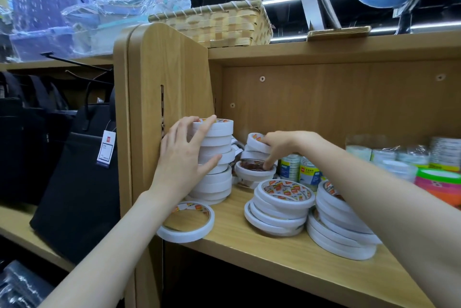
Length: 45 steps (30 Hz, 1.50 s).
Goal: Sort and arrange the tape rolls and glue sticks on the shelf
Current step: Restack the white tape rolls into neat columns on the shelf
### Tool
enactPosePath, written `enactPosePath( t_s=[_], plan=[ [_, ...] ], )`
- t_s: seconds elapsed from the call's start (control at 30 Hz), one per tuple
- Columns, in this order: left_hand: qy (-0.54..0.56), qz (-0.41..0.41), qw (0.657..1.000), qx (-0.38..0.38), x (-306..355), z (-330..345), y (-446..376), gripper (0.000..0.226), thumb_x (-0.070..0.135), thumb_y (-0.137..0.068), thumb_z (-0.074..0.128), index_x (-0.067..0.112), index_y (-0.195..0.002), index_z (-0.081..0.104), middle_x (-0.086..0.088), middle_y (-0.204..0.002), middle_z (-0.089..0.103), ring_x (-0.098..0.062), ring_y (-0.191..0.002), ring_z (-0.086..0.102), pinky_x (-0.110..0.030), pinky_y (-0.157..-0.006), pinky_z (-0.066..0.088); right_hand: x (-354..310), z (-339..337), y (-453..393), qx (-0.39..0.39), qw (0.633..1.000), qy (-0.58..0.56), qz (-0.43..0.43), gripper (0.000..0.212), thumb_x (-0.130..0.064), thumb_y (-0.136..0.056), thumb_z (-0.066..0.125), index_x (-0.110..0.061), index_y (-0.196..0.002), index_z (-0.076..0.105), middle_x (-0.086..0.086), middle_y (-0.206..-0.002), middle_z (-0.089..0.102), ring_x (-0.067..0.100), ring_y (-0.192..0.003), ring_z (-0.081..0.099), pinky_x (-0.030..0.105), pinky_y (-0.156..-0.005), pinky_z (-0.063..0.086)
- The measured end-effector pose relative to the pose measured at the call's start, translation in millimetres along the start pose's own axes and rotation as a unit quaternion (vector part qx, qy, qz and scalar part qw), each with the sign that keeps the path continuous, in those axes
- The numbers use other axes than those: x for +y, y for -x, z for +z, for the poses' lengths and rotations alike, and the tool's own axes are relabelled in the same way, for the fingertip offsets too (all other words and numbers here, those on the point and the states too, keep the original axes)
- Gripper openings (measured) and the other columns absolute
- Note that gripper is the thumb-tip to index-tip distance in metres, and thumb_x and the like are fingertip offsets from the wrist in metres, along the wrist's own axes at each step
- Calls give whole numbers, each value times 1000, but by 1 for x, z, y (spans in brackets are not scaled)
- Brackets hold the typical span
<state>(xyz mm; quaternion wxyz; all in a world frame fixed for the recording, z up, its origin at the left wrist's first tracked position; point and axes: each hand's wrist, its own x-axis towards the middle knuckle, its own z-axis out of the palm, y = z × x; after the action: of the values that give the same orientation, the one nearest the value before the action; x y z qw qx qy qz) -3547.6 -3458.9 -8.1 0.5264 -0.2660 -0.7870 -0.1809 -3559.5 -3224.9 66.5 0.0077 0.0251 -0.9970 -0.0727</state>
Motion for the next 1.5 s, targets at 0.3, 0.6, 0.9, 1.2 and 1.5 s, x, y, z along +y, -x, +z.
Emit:
enactPosePath(
  t_s=[0.3,0.6,0.9,1.2,1.5],
  plan=[
    [-16,-8,1000,-6,3,0,1,84,36,-69,77,31,-138,28,-14,-127,47,-33,-118,45,-50,-91,41,-3,-11,18,61,996,-67,-18,41,-27,-71,78,-4,-99,61,3,-85,58,21,-79,53,31,-66,40],
    [-17,-10,1000,-2,6,-1,2,84,34,-69,78,30,-137,29,-14,-127,47,-35,-120,46,-51,-90,42,-25,10,24,1,996,71,-57,32,-31,-79,72,-15,-92,47,-5,-75,44,17,-79,46,32,-76,40],
    [-36,-39,997,-46,11,-3,0,81,35,-74,74,25,-143,33,-16,-138,40,-33,-129,38,-50,-99,35,-1,-21,52,114,993,-29,-23,31,-24,-71,80,-9,-82,55,6,-85,54,22,-78,50,30,-57,35],
    [148,-28,988,-12,62,-17,27,54,16,-85,58,8,-136,42,-15,-133,45,-31,-121,46,-38,-99,37,23,-41,151,176,982,-63,-8,21,-18,-69,79,-18,-65,58,0,-65,55,17,-63,50,27,-52,35],
    [303,-27,937,-173,108,-1,57,74,58,-70,49,18,-133,44,0,-134,47,-15,-126,42,-28,-103,32,33,-37,229,172,984,29,-28,23,-22,-67,80,-17,-74,59,6,-77,61,21,-74,55,34,-66,42]
  ],
)
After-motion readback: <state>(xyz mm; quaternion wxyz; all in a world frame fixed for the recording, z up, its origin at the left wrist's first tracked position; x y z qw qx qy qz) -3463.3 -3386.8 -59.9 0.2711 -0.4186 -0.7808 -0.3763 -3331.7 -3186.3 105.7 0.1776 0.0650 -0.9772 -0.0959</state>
